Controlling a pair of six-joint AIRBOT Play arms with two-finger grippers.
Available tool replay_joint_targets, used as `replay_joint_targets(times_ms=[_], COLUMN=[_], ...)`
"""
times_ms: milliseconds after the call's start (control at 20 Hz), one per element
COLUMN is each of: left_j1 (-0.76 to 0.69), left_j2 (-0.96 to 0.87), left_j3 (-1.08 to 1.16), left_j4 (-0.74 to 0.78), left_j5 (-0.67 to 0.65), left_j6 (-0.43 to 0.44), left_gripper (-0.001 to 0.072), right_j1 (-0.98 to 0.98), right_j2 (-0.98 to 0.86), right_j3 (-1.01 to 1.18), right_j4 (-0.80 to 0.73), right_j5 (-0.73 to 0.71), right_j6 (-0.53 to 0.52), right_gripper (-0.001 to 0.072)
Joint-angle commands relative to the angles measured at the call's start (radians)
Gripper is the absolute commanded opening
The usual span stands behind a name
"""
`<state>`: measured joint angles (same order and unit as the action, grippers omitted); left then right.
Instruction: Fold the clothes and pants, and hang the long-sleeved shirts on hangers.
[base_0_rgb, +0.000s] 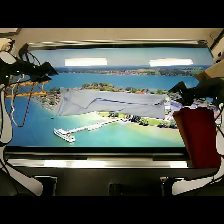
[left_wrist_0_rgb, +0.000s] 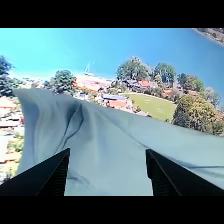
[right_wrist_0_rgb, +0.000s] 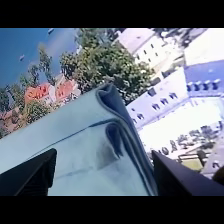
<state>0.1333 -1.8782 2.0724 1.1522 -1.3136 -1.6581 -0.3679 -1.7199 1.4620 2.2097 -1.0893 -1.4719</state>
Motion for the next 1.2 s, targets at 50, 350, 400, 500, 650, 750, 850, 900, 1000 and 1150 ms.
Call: replay_joint_targets(times_ms=[50, 350, 400, 500, 650, 750, 850, 900, 1000, 1150], left_j1=[-0.031, -0.067, -0.069, -0.074, -0.074, -0.078, -0.088, -0.099, -0.144, -0.265], left_j2=[0.121, 0.139, 0.139, 0.139, 0.136, 0.133, 0.132, 0.132, 0.115, 0.074], left_j3=[-0.015, -0.015, -0.015, -0.015, -0.016, -0.016, -0.046, -0.08, -0.176, -0.328], left_j4=[0.191, 0.233, 0.237, 0.237, 0.237, 0.235, 0.206, 0.174, 0.07, -0.109], left_j5=[-0.098, -0.164, -0.164, -0.164, -0.164, -0.164, -0.162, -0.151, -0.075, 0.183], left_j6=[-0.012, -0.036, -0.038, -0.038, -0.038, -0.037, -0.038, -0.039, -0.063, -0.15], left_gripper=[0.0555, 0.0555, 0.0555, 0.0555, 0.0555, 0.0552, 0.0216, 0.0027, 0.0019, 0.0019], right_j1=[-0.044, -0.023, -0.004, 0.042, 0.103, 0.106, 0.095, 0.09, 0.091, 0.091], right_j2=[-0.09, -0.18, -0.188, -0.204, -0.21, -0.187, -0.132, -0.102, -0.042, 0.009], right_j3=[0.011, 0.011, 0.011, 0.011, 0.011, 0.011, 0.024, 0.044, 0.095, 0.192], right_j4=[0.113, 0.192, 0.187, 0.18, 0.121, 0.123, 0.117, 0.107, 0.09, 0.063], right_j5=[-0.11, -0.118, -0.119, -0.117, -0.087, -0.074, -0.077, -0.099, -0.164, -0.283], right_j6=[-0.084, -0.128, -0.131, -0.133, -0.134, -0.134, -0.124, -0.116, -0.095, -0.031], right_gripper=[0.0689, 0.0689, 0.0688, 0.0675, 0.0316, 0.0036, 0.0037, 0.0037, 0.0037, 0.0037])
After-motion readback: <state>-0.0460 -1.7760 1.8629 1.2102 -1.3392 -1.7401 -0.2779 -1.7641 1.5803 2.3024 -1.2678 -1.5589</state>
